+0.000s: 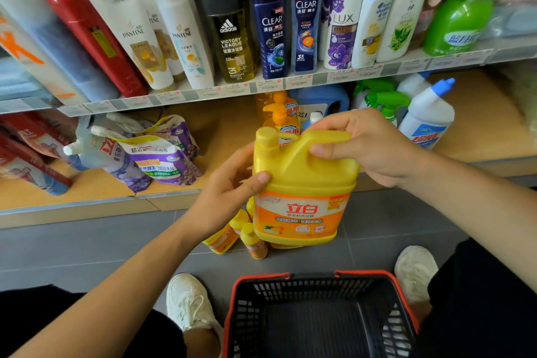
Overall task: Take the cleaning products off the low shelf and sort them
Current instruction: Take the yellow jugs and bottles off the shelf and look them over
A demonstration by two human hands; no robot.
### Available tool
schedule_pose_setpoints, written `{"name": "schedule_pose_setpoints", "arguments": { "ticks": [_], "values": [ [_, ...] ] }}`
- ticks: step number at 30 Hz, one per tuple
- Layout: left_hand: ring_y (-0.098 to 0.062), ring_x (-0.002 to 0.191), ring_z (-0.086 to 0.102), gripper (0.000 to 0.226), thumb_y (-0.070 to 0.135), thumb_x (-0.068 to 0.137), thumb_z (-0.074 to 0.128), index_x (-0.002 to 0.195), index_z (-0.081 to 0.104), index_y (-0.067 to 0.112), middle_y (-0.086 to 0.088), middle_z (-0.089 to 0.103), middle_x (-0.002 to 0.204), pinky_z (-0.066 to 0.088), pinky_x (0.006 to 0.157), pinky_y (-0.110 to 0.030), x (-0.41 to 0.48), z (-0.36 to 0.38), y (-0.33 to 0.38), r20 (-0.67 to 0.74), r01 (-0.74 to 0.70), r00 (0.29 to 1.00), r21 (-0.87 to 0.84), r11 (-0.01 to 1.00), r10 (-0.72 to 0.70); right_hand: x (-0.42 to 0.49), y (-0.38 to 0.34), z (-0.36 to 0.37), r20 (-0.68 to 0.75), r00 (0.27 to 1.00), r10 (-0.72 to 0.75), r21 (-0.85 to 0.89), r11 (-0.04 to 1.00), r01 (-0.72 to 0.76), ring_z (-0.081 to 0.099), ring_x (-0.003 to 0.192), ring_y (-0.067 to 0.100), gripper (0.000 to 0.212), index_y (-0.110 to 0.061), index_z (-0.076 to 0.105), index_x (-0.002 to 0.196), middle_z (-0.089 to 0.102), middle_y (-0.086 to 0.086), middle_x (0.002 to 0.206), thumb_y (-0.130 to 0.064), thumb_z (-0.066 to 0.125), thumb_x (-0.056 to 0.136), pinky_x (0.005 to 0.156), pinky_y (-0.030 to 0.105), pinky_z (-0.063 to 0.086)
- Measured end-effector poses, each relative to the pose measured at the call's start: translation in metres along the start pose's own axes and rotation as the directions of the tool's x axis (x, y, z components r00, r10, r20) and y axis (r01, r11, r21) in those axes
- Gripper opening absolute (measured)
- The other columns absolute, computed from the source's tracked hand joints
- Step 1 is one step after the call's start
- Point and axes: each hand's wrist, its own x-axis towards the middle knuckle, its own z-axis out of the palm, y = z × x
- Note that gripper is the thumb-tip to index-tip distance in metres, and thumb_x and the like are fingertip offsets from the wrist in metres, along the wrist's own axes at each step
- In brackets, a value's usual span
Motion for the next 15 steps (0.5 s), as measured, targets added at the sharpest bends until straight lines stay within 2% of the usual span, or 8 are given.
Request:
{"name": "schedule_pose_setpoints", "arguments": {
  "ticks": [2,4,8,11,13,15],
  "values": [
    [-0.025,0.132,0.056,0.08,0.038,0.088,0.072,0.155,0.032,0.021,-0.002,0.056,0.145,0.054,0.1,-0.045,0.0,0.001,-0.003,-0.002,0.045,0.999,0.001,0.999,-0.045,0.001,-0.001,-0.001,-0.034,0.999,0.012,0.08,0.997,-0.009,0.074,0.089,0.014,0.036,-0.013,0.075,0.1,0.078,0.003,0.092,-0.017,0.079,0.065,0.075,0.026,0.059],
    [-0.025,0.13,0.057,0.084,0.044,0.084,0.075,0.155,0.034,0.024,0.001,0.057,0.144,0.054,0.1,-0.05,0.0,0.003,-0.005,-0.046,0.054,0.998,0.025,0.998,-0.053,0.001,-0.002,0.0,-0.069,0.998,0.013,0.113,0.994,-0.005,0.074,0.089,0.014,0.036,-0.011,0.074,0.102,0.077,0.002,0.092,-0.016,0.079,0.066,0.074,0.025,0.059],
    [-0.022,0.129,0.059,0.067,0.041,0.09,0.068,0.151,0.044,0.023,0.002,0.061,0.141,0.054,0.102,-0.047,0.003,0.008,-0.004,-0.177,-0.018,0.984,-0.035,0.999,0.012,0.001,-0.002,0.006,-0.079,0.997,-0.011,0.095,0.995,0.019,0.074,0.09,0.014,0.034,-0.016,0.075,0.098,0.078,0.001,0.092,-0.019,0.08,0.065,0.075,0.025,0.058],
    [-0.023,0.125,0.062,0.051,0.033,0.094,0.067,0.142,0.054,0.024,0.002,0.066,0.133,0.055,0.1,-0.045,0.007,0.008,-0.001,-0.261,-0.059,0.964,0.003,0.998,0.057,-0.001,0.002,0.013,-0.087,0.996,-0.033,0.048,0.998,0.037,0.073,0.088,0.011,0.03,-0.022,0.076,0.092,0.078,-0.001,0.09,-0.021,0.082,0.062,0.073,0.022,0.057],
    [-0.024,0.119,0.065,0.041,0.031,0.094,0.069,0.133,0.061,0.023,0.0,0.07,0.125,0.056,0.097,-0.048,0.009,0.007,0.0,-0.274,-0.044,0.96,0.024,0.999,0.048,-0.002,0.005,0.016,-0.09,0.995,-0.038,0.007,0.999,0.039,0.073,0.088,0.009,0.027,-0.026,0.078,0.088,0.078,-0.004,0.09,-0.023,0.082,0.061,0.073,0.021,0.057],
    [-0.023,0.116,0.067,0.035,0.027,0.094,0.066,0.128,0.063,0.019,-0.001,0.072,0.12,0.059,0.094,-0.044,0.009,0.006,-0.001,-0.258,-0.035,0.965,0.03,0.999,0.042,-0.004,0.006,0.017,-0.071,0.997,-0.034,-0.033,0.999,0.032,0.073,0.089,0.007,0.025,-0.031,0.078,0.084,0.078,-0.007,0.091,-0.025,0.082,0.061,0.075,0.021,0.058]
  ]
}}
